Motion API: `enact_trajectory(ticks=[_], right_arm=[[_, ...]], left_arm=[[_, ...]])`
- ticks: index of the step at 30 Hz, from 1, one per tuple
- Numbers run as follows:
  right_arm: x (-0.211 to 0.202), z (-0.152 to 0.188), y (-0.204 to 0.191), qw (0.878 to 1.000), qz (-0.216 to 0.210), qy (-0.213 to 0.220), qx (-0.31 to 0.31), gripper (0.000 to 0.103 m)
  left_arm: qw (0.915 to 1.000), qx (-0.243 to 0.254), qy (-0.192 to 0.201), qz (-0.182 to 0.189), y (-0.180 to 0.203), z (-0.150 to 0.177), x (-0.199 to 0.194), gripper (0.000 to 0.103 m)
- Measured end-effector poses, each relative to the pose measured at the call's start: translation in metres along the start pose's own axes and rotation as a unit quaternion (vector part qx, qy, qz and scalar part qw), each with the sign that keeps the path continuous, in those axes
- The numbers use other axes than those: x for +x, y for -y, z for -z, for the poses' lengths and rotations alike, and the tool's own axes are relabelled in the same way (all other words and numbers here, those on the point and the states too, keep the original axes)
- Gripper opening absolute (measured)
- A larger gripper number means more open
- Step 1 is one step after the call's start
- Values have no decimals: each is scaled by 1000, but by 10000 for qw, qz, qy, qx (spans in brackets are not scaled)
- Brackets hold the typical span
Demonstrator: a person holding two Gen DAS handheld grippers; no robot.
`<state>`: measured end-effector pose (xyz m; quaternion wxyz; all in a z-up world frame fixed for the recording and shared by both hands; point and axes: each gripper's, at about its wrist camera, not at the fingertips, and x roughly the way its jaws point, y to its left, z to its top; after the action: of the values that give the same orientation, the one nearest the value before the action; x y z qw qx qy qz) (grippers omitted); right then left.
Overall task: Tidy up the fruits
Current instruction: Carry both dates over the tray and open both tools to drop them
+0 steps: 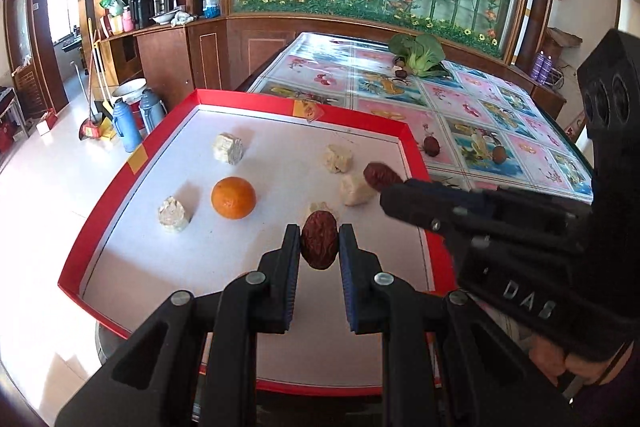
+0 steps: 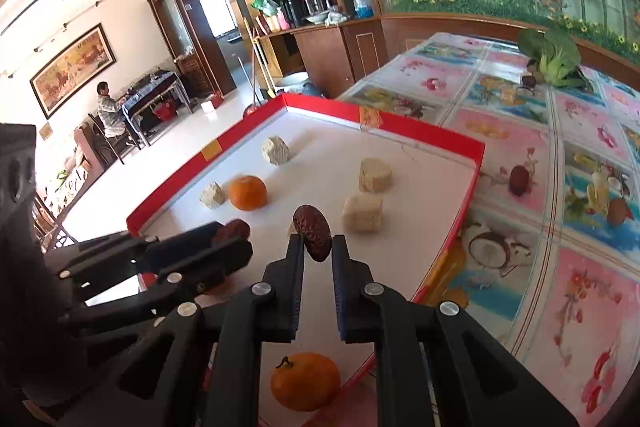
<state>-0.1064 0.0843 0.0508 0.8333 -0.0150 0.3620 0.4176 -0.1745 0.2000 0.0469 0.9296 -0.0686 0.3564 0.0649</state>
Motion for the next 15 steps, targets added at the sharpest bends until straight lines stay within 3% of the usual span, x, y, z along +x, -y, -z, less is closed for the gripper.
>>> enact_trajectory(ticks=[15], right_arm=[[18,9,-1,9991,-25,-380,183,12]], left_arm=[[9992,94,55,-391,-9,9,11,21]])
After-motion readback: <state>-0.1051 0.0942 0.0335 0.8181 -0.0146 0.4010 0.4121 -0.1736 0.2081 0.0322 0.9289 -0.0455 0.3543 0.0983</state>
